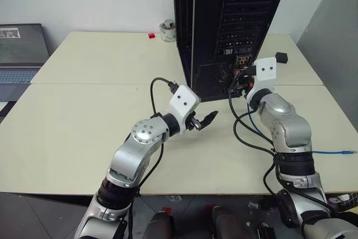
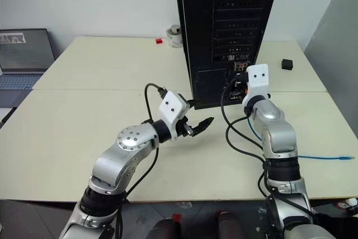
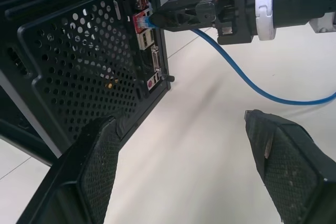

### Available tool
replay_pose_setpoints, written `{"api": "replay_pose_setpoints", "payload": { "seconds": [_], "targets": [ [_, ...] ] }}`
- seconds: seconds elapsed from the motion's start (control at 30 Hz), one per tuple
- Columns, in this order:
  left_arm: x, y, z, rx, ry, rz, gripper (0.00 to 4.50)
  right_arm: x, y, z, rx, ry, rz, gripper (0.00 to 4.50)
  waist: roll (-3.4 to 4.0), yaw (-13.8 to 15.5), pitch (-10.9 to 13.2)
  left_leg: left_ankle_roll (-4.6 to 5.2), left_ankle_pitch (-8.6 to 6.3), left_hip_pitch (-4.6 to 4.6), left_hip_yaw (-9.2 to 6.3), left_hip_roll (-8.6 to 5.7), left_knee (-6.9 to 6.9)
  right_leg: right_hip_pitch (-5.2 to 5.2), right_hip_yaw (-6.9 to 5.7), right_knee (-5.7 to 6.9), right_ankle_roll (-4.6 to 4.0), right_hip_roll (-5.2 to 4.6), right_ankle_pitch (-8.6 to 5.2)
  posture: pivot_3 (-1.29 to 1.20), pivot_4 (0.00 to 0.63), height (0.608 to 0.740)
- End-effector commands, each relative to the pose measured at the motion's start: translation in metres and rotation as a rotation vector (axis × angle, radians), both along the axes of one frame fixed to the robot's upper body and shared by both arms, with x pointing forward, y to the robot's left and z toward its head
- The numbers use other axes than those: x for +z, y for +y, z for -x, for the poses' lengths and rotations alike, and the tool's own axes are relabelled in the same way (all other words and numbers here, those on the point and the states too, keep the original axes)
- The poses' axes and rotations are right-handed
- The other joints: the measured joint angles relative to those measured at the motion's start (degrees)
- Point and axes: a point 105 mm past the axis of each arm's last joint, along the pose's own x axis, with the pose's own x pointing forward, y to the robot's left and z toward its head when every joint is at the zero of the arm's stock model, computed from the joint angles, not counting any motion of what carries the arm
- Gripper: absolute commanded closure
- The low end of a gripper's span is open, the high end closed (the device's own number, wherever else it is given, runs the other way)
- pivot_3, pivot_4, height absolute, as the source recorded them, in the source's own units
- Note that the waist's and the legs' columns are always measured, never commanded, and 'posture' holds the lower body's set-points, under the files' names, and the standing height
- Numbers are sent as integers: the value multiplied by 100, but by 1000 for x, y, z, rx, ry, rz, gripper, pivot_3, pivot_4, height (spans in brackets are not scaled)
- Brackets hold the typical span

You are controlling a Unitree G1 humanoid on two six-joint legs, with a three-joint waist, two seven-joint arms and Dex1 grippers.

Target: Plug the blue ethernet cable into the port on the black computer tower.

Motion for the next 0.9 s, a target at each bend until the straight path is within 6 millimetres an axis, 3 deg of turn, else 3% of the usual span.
{"api": "replay_pose_setpoints", "payload": {
  "seconds": [0.03,0.9],
  "targets": [
    [13,-3,6,-21,-58,21,646,22,-5,-1,-24,-75,-25,4472,0,0,0,0,0,0,0,0,0,0,0,0,0,0,0,0,150,740],
    [13,-3,5,-3,-55,25,646,23,12,-13,-57,-90,-75,4472,0,-115,0,0,0,7,6,4,0,-1,10,5,0,4,0,0,150,740]
  ]
}}
